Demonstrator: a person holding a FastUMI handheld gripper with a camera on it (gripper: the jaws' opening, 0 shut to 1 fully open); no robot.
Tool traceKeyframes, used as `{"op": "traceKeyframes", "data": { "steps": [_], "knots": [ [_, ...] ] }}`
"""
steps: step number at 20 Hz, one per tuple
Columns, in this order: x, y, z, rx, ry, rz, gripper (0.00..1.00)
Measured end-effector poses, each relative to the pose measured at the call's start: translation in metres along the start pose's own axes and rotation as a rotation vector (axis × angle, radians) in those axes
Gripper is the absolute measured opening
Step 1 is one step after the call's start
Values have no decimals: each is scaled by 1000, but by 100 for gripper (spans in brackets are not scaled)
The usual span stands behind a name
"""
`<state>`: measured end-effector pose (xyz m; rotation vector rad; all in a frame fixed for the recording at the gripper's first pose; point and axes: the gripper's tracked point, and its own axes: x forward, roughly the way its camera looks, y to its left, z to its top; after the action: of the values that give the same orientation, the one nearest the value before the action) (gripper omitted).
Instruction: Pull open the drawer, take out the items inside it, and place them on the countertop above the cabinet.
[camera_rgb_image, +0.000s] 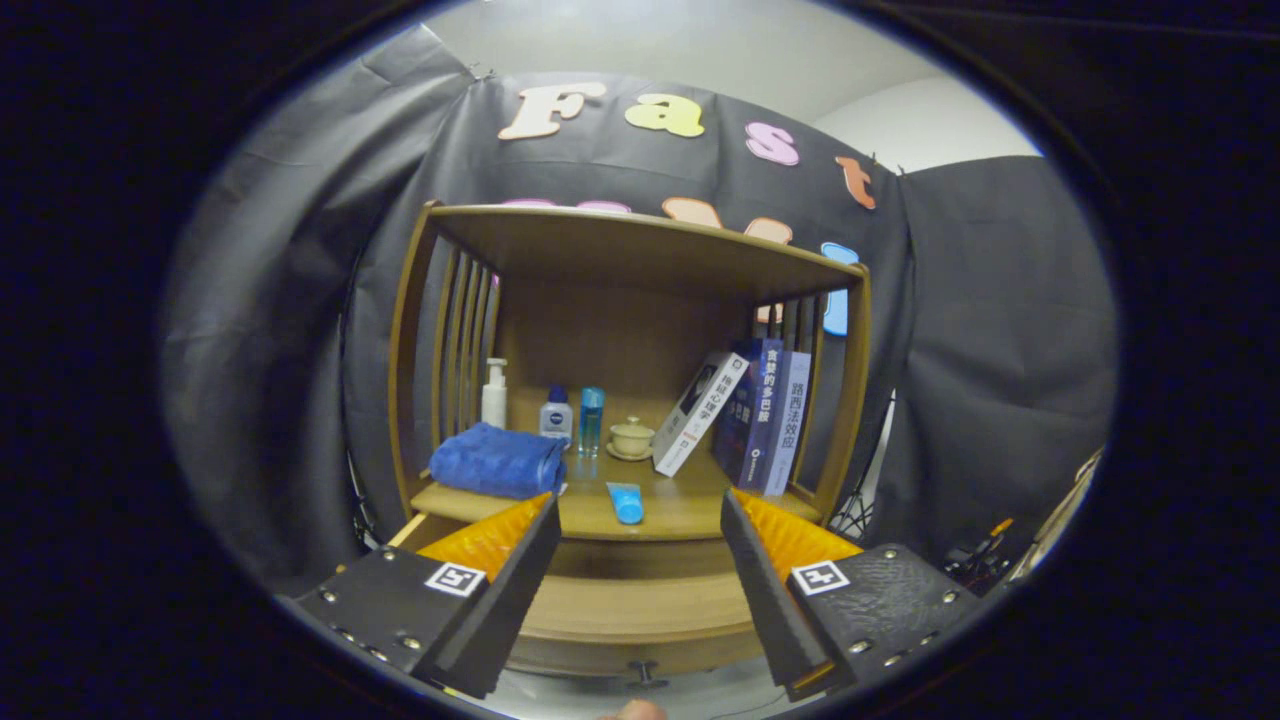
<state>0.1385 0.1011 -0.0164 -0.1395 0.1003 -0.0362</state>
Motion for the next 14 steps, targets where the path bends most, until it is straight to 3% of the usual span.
{"op": "traceKeyframes", "data": {
  "steps": [14],
  "knots": [
    [-38, 23, -120, 34, 173, 73, 96]
  ]
}}
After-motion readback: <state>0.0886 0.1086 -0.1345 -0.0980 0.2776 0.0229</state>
